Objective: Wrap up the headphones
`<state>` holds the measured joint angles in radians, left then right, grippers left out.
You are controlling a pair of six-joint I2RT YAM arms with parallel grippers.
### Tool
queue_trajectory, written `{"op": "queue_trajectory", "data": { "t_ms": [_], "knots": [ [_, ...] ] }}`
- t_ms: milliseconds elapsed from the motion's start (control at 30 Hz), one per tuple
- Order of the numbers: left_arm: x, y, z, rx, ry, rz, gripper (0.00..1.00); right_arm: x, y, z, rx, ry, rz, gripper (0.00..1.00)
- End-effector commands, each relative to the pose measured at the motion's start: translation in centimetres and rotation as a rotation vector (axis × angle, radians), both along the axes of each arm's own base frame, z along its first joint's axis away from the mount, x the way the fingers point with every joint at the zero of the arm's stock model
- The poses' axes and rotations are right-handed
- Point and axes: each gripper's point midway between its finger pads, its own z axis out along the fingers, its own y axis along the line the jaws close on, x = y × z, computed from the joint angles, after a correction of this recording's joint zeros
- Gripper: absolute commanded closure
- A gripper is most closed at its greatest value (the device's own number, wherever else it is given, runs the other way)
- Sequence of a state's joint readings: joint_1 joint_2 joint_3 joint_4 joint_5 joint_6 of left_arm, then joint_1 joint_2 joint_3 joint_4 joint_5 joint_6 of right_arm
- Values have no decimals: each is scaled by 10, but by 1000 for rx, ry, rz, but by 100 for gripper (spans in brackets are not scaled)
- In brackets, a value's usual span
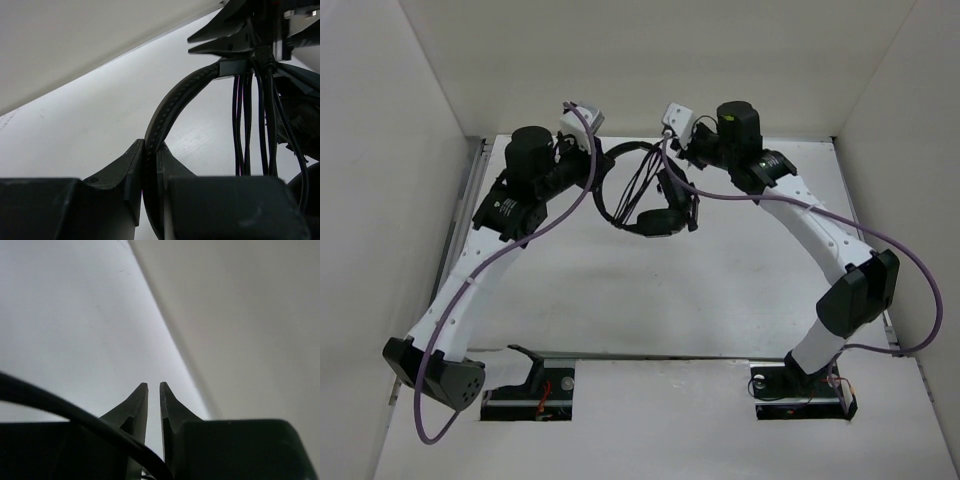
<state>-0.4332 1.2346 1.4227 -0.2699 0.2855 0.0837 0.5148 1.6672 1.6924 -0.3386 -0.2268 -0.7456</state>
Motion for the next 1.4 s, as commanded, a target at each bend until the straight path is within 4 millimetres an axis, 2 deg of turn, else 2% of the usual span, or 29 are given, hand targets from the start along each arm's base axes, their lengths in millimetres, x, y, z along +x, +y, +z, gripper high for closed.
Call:
{"op": "queue_trajectory", "data": {
  "t_ms": [0, 167, 233, 467, 600, 867, 1067, 1200, 1367],
  "knots": [
    [-22, -12, 63, -192, -51, -99, 100, -36, 11, -10, 162, 217, 145, 77],
    [-28, -18, 65, -252, 13, -151, 100, -62, 17, -26, 305, 421, 268, 73],
    [-26, -16, 64, -264, 27, -140, 100, -79, 23, -27, 365, 505, 336, 72],
    [-1, 2, 51, -283, 43, -28, 100, -115, 28, -31, 518, 709, 461, 64],
    [9, 5, 41, -326, 88, 2, 100, -127, 24, -30, 607, 820, 499, 57],
    [20, 6, 34, -352, 114, 28, 100, -130, 16, -24, 775, 962, 508, 45],
    [27, 9, 28, -335, 108, 51, 100, -133, 19, -24, 791, 996, 539, 45],
    [39, 19, 10, -284, 100, 108, 100, -134, 16, -30, 786, 980, 533, 45],
    [55, 28, -34, -191, 127, 178, 100, -108, -19, -13, 837, 800, 435, 47]
  ]
}}
